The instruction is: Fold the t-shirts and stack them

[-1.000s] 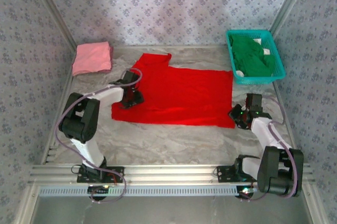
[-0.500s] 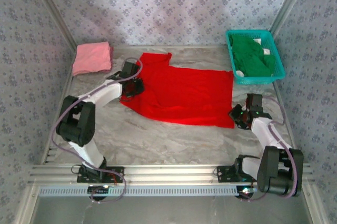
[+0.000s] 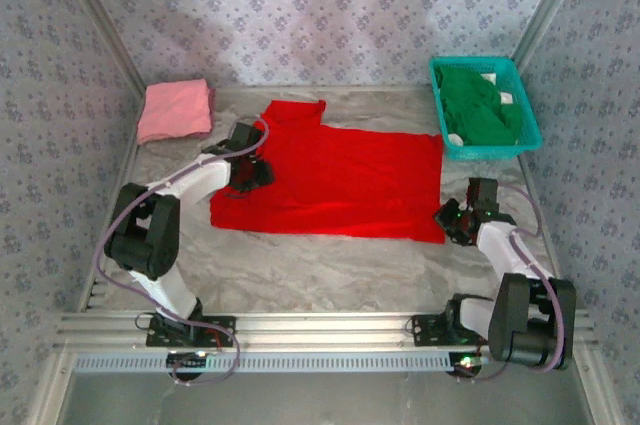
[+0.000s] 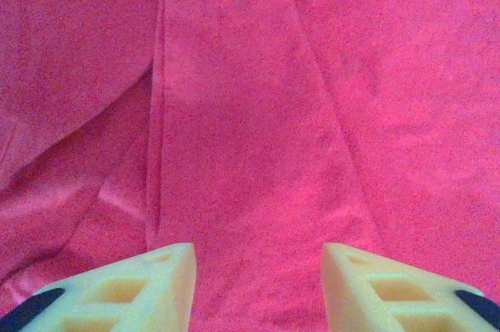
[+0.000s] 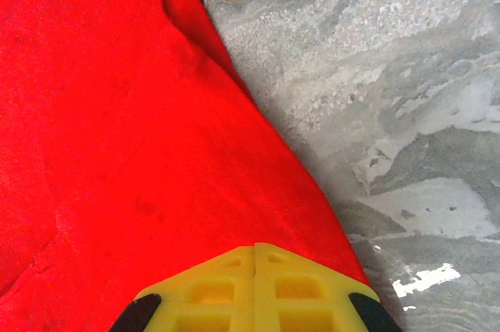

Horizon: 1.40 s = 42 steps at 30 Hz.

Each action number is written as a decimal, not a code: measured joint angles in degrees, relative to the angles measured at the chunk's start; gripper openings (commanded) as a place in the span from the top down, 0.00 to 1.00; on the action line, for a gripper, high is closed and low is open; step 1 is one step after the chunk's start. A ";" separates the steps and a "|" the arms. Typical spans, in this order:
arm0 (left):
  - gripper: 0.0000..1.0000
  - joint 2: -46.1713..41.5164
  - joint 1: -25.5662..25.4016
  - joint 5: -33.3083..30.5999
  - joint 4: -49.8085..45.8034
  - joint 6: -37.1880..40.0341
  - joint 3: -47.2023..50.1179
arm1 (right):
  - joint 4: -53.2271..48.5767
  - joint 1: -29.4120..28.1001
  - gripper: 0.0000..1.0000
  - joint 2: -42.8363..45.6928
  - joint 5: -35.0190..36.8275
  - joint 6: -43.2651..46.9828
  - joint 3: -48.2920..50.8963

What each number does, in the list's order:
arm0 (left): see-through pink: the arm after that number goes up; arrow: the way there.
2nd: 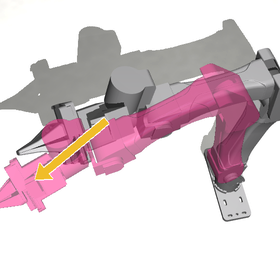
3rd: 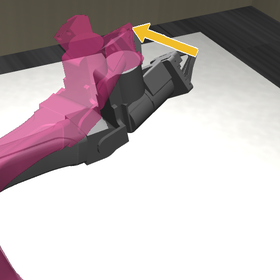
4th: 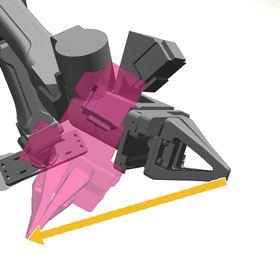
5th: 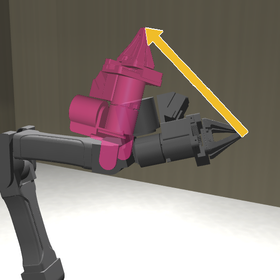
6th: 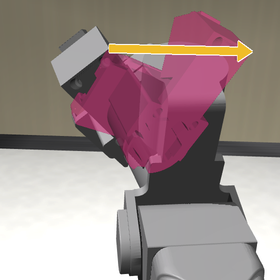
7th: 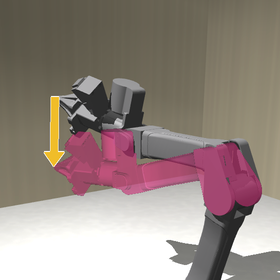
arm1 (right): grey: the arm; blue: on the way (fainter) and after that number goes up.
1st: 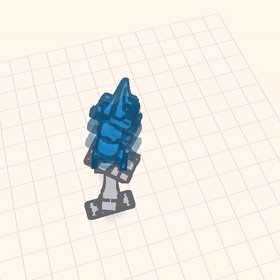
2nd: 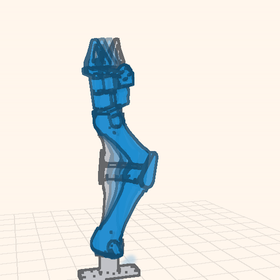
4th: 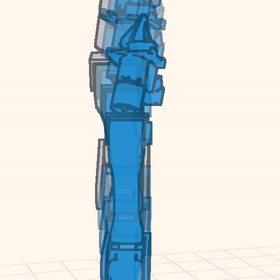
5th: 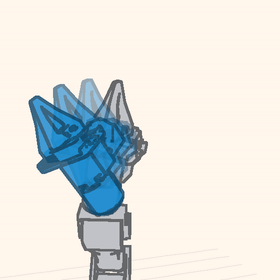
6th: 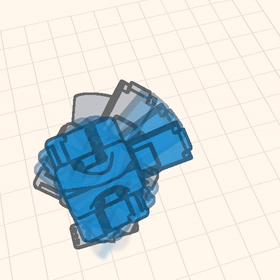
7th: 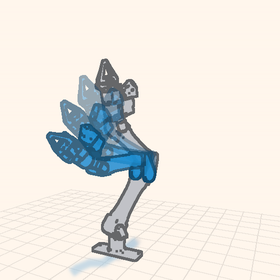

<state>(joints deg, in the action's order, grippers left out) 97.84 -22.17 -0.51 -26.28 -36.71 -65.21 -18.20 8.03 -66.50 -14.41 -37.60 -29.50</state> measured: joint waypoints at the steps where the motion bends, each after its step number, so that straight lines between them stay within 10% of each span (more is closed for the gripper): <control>1: 0.51 0.00 0.00 -0.02 -0.35 -0.11 0.00 | 0.00 0.04 1.00 0.00 0.00 0.00 0.00; 12: 0.43 0.22 2.40 -1.73 -1.81 -1.81 2.91 | 0.02 0.11 1.00 -0.48 -0.44 1.03 0.00; 33: 1.00 5.99 0.74 -1.66 -1.88 0.57 -2.27 | 0.48 0.15 1.00 -1.18 -0.42 1.70 0.00; 42: 1.00 6.78 -0.85 -1.66 -5.25 1.14 -9.42 | 0.46 0.37 1.00 -1.18 -0.44 1.68 0.00</control>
<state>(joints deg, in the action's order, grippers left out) 104.62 -23.03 -2.17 -31.53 -35.57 -74.63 -17.74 8.40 -67.68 -14.85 -35.92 -29.50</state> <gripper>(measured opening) 0.045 0.065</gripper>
